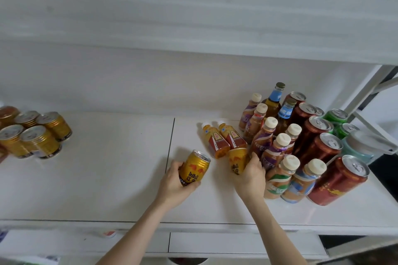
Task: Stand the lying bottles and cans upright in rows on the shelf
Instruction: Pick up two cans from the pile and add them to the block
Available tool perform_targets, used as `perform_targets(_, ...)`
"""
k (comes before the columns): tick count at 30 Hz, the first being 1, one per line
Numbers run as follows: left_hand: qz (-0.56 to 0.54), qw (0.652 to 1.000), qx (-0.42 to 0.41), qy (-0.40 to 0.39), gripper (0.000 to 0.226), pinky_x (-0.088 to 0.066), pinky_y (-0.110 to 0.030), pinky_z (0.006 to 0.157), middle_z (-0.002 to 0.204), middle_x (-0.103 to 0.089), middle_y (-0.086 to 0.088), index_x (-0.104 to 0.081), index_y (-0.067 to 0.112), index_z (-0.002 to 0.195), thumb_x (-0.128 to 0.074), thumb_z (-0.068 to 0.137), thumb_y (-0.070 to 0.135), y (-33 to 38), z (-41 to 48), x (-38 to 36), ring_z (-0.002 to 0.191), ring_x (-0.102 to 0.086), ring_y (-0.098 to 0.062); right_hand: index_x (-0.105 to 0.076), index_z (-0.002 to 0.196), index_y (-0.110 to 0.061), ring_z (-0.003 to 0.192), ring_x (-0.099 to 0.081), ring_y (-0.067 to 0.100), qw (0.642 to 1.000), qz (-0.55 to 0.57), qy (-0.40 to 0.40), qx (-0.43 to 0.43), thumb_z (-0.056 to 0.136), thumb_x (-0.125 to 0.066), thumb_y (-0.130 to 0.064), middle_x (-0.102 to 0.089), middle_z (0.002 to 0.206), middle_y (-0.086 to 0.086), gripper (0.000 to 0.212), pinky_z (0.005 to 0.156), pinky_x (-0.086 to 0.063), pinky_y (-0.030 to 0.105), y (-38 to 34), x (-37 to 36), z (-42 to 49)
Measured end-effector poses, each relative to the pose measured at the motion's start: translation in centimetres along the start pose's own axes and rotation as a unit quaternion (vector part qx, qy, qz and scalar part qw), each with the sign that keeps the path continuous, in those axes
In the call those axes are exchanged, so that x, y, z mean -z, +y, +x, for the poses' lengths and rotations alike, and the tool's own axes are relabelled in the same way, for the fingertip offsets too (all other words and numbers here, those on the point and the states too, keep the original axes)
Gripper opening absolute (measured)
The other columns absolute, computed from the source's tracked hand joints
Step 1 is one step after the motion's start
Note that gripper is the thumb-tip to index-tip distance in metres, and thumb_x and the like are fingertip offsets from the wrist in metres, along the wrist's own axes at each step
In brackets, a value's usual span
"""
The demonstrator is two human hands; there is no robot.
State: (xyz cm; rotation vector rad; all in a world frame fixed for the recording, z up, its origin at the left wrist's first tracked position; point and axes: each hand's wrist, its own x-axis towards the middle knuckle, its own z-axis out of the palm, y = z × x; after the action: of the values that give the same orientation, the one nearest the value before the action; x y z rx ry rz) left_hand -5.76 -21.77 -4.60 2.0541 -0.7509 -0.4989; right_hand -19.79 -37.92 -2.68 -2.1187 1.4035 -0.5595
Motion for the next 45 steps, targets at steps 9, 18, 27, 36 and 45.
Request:
perform_targets(9,-0.049,0.998,0.027,-0.008,0.061,-0.055,-0.037,0.079,0.098,-0.067,0.002,-0.037,0.026,0.095,-0.084,0.058,0.038,-2.7,-1.9,0.0,0.090,-0.066,-0.013,-0.044,0.131,-0.011,0.104,-0.042,0.002,0.974,0.216,0.013,0.066,0.057,-0.089,-0.009,-0.041,0.116,0.001,0.087,0.093,-0.042,0.027,2.9,-1.6,-3.8)
perform_targets(18,-0.079,0.996,0.003,0.030,0.063,-0.046,-0.005,0.068,0.095,-0.072,0.014,-0.051,0.042,0.099,-0.089,0.051,0.031,-2.4,-2.6,0.3,0.085,-0.065,0.005,-0.041,0.121,-0.024,0.099,-0.058,-0.011,0.960,0.275,-0.041,0.044,0.063,-0.087,-0.017,-0.058,0.112,-0.016,0.075,0.076,-0.049,0.007,4.0,-1.0,-4.6)
perform_targets(27,-0.106,0.994,-0.001,0.032,0.061,-0.053,-0.022,0.076,0.097,-0.072,0.007,-0.051,0.036,0.096,-0.088,0.049,0.025,-1.8,-3.1,0.5,0.087,-0.068,-0.003,-0.048,0.108,-0.028,0.088,-0.061,-0.010,0.963,0.259,-0.051,0.057,0.057,-0.088,-0.018,-0.064,0.099,-0.016,0.066,0.071,-0.052,0.018,2.9,-0.8,-5.3)
perform_targets(36,-0.105,0.994,-0.030,0.020,0.064,-0.057,-0.029,0.077,0.095,-0.072,0.006,-0.051,0.033,0.098,-0.085,0.044,0.037,-3.0,-4.5,3.6,0.086,-0.068,-0.006,-0.048,0.099,-0.044,0.089,-0.061,-0.007,0.959,0.260,-0.069,0.086,0.056,-0.088,-0.021,-0.065,0.094,-0.023,0.063,0.073,-0.051,0.016,-0.6,-2.6,-8.3)
perform_targets(45,-0.085,0.995,-0.056,-0.013,0.064,-0.057,-0.030,0.077,0.093,-0.071,0.007,-0.051,0.037,0.097,-0.088,0.046,0.034,-7.4,-5.9,11.2,0.086,-0.069,-0.006,-0.048,0.110,-0.033,0.091,-0.060,-0.006,0.959,0.264,-0.053,0.082,0.057,-0.090,-0.024,-0.065,0.100,-0.019,0.068,0.070,-0.050,0.010,-7.1,-6.7,-13.5)
